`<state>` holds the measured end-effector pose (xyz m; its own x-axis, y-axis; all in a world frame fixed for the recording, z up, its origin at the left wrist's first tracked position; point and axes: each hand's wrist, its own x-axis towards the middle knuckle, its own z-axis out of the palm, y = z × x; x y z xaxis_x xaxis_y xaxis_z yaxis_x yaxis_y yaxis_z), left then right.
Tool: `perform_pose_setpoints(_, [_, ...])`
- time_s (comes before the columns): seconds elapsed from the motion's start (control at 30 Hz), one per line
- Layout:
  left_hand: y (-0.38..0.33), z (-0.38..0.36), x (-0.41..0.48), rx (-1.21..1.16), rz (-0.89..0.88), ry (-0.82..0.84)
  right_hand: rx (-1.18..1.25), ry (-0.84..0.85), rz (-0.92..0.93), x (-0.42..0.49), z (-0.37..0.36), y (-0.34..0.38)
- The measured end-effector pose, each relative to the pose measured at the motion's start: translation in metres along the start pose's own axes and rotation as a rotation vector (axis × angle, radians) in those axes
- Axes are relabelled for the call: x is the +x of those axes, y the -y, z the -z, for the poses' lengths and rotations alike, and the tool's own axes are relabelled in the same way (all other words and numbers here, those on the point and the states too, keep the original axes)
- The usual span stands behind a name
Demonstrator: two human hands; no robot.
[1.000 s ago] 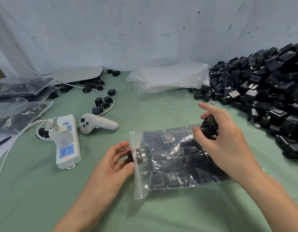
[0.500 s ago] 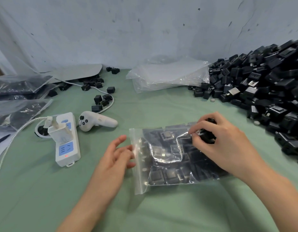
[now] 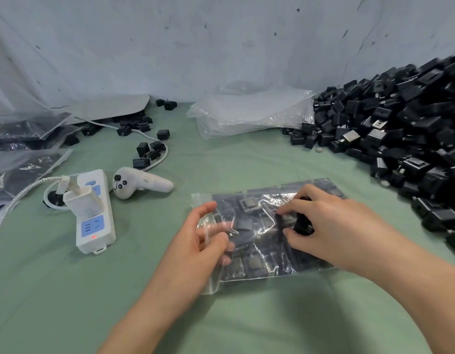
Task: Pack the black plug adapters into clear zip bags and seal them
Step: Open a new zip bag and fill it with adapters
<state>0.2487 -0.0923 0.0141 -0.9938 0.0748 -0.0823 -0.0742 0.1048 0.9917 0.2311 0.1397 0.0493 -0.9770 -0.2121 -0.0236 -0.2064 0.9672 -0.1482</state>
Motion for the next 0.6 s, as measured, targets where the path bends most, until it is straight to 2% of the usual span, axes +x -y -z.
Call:
perform_pose_setpoints(0.1, [-0.0004, -0.0040, 0.0017, -0.060, 0.037, 0.013, 0.008, -0.003, 0.018, -0.0010, -0.0016, 0.0006])
perform_pose_setpoints(0.23, [0.0018, -0.0028, 0.0029, -0.147, 0.062, -0.050, -0.002, -0.004, 0.038, -0.0009, -0.0040, 0.0012])
perform_pose_setpoints(0.43, [0.0010, -0.0073, 0.0043, -0.230, 0.097, 0.061, -0.005, -0.007, 0.038, -0.0015, -0.0019, 0.0017])
perform_pose_setpoints(0.6, [-0.0032, -0.0008, 0.0048, -0.301, 0.115, 0.075, -0.019, 0.006, 0.050, -0.0017, -0.0008, 0.0026])
